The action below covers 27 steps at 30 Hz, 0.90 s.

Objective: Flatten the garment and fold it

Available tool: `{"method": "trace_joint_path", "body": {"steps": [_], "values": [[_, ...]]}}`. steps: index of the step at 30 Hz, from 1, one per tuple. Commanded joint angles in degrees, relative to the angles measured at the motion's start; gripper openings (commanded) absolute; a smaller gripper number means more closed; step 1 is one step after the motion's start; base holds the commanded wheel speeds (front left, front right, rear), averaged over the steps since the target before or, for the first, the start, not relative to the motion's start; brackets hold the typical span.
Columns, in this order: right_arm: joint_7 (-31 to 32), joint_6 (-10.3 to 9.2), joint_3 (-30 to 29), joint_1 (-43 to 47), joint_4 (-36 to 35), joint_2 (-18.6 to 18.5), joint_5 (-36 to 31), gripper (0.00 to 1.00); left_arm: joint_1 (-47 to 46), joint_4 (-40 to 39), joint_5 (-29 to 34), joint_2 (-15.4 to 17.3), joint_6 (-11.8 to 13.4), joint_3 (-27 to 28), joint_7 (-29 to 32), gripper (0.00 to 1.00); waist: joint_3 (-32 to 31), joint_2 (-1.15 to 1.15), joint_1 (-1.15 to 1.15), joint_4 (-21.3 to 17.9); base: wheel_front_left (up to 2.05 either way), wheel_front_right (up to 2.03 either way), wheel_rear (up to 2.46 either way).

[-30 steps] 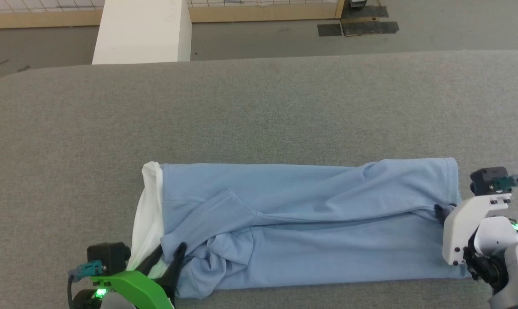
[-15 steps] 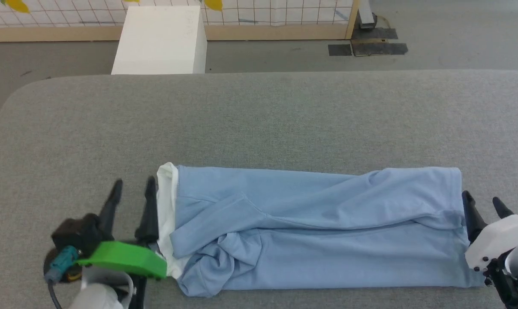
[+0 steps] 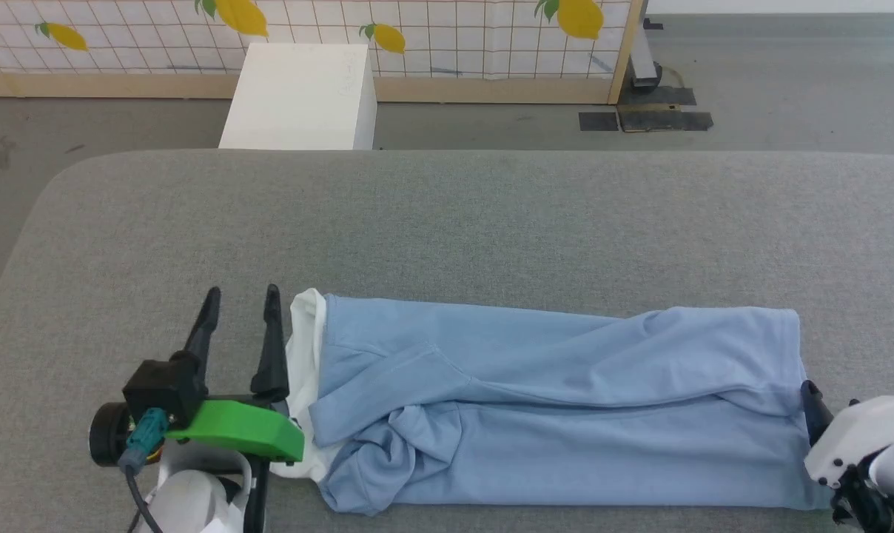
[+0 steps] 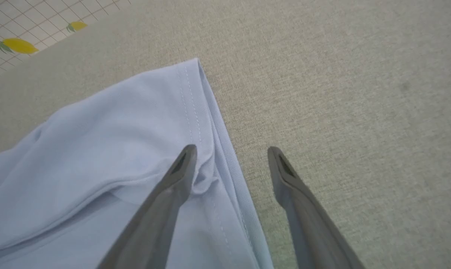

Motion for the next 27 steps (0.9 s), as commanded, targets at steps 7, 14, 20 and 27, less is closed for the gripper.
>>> {"method": "trace_joint_path", "body": {"steps": [7,14,20,27], "values": [[3.69,-0.08,-0.88,-6.94,8.15,0.09,-2.81,1.0,-0.96,2.47,2.44,-3.0,-3.04,2.58,-0.25,1.0,0.45,0.0,0.0,0.49,0.0,0.0,0.0],[11.23,-0.08,-2.01,-10.12,15.21,0.09,-6.74,1.0,-1.57,3.8,3.75,-4.41,-5.11,3.96,-0.26,1.0,1.23,0.0,0.0,1.23,0.0,0.0,0.0],[18.46,-0.08,-1.25,-10.93,18.23,0.1,-6.17,0.0,-1.79,4.51,4.54,-5.15,-6.05,4.75,-0.26,1.0,1.27,0.0,0.0,1.44,0.0,0.0,0.0],[15.58,-0.08,0.51,-9.34,12.96,-0.77,-6.29,0.0,-1.76,4.98,5.0,-5.64,-6.73,5.66,-0.26,1.0,0.99,0.0,0.0,1.06,0.0,0.0,0.0]]}}
